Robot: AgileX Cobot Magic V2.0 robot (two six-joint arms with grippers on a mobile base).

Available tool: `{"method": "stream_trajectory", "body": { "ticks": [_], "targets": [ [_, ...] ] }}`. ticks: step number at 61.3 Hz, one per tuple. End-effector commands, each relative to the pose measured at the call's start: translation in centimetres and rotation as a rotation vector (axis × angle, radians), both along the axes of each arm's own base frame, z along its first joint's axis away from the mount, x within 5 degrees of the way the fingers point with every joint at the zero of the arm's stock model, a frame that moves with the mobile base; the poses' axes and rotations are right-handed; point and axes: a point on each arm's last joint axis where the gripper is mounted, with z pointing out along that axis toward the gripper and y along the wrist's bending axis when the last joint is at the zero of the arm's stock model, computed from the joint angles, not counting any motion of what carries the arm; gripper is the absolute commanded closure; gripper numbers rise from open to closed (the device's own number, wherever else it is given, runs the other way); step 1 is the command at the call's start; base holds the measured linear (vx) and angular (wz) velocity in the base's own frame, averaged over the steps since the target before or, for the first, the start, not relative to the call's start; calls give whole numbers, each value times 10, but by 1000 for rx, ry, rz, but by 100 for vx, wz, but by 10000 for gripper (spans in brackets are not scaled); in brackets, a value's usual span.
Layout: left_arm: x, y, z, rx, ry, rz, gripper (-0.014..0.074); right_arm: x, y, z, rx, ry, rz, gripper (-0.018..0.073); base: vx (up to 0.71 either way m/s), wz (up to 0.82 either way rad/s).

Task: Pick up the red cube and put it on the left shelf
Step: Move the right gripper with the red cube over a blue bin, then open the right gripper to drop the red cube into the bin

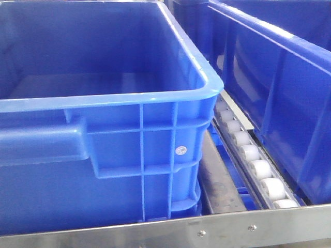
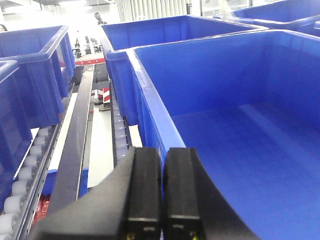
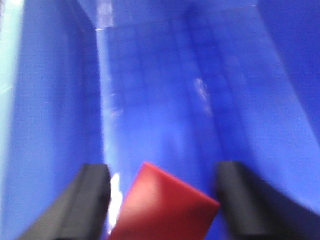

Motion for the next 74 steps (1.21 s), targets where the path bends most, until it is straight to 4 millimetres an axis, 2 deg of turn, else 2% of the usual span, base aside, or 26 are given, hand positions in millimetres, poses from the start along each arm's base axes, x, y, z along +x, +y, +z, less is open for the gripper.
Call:
{"method": "stream_trajectory", "body": {
  "ticks": [1,8,15,23,27,30,36,48,58,74],
  "targets": [
    [1,0,0,-8,-53,-1,491,7,0,22,-31,-143,23,-38,0,0],
    [1,0,0,-8,-53,-1,491,7,1,23,-30,-154,25,21,0,0],
    [1,0,0,-8,-53,-1,491,-2,0,29,-29,-182,25,147,0,0],
    [1,0,0,-8,-53,-1,491,-25,-1,37,-25,-254,28,392,0,0],
    [1,0,0,-8,-53,-1,491,-45,-1,39,-23,-298,31,521,0,0],
    [1,0,0,-8,-53,-1,491,-60,-2,39,-20,-339,35,496,0,0],
    [1,0,0,-8,-53,-1,491,-89,-2,33,-15,-431,44,504,0,0],
    [1,0,0,-8,-53,-1,491,-139,-3,7,-4,-593,65,503,0,0],
    [1,0,0,-8,-53,-1,491,-150,-3,-10,-1,-616,71,503,0,0],
    [1,0,0,-8,-53,-1,491,-150,-3,-10,-1,-616,71,503,0,0]
  ]
}}
